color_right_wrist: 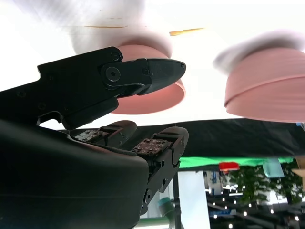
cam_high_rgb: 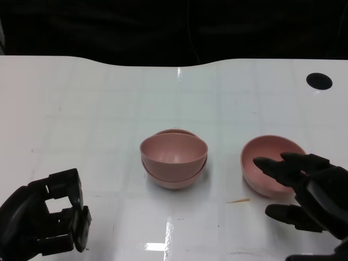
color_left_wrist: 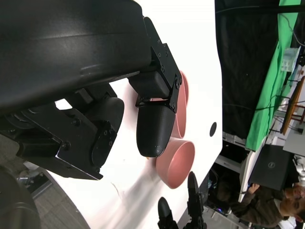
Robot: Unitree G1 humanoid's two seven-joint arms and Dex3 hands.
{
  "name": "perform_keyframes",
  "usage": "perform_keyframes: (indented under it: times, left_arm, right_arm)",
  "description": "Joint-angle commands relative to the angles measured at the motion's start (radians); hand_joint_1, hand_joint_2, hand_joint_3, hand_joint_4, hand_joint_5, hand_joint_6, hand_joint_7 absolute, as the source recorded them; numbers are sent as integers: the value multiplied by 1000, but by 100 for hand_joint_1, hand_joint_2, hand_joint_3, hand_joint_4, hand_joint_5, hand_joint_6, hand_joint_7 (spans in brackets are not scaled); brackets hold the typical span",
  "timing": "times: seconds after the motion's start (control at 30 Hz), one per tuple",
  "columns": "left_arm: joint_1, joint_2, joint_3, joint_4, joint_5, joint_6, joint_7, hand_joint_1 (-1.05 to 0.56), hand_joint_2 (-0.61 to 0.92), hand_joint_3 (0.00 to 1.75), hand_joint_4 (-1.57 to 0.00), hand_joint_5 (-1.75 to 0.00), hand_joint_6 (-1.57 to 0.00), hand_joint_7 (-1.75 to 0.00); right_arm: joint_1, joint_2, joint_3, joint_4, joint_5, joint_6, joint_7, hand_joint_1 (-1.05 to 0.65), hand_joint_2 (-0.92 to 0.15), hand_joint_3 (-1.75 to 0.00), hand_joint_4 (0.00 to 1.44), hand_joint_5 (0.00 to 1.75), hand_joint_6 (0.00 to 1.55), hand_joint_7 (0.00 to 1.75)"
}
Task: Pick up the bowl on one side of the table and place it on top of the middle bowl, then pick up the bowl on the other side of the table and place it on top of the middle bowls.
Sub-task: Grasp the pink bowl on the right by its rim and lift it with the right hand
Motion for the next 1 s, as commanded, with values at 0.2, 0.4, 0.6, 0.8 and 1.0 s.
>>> perform_keyframes:
  times: [0.2,0.4,0.6,0.8,1.0]
  left_arm:
    - [4,-30,22,-12,44,4,36,30,79,146,-97,-175,-73,-175]
    - [6,-48,31,-36,45,38,67,28,85,138,-92,-175,-69,-175]
    - [8,-58,35,-44,58,41,75,28,85,135,-91,-175,-68,-175]
    - [11,-70,39,-55,59,51,80,28,87,133,-90,-175,-68,-175]
    - [17,-78,31,-74,77,61,95,28,86,133,-90,-175,-69,-175]
  right_arm:
    - [-147,-76,146,224,21,110,-79,-75,-92,-17,50,3,46,2]
    - [-251,-91,241,414,35,110,-192,-73,-92,-16,56,4,51,3]
    - [-366,-94,332,618,42,95,-296,-69,-92,-18,60,5,55,4]
    - [-467,-72,417,819,50,73,-429,-53,-92,-11,71,6,67,6]
    - [-539,-39,474,985,83,15,-531,-30,-92,-14,105,21,96,9]
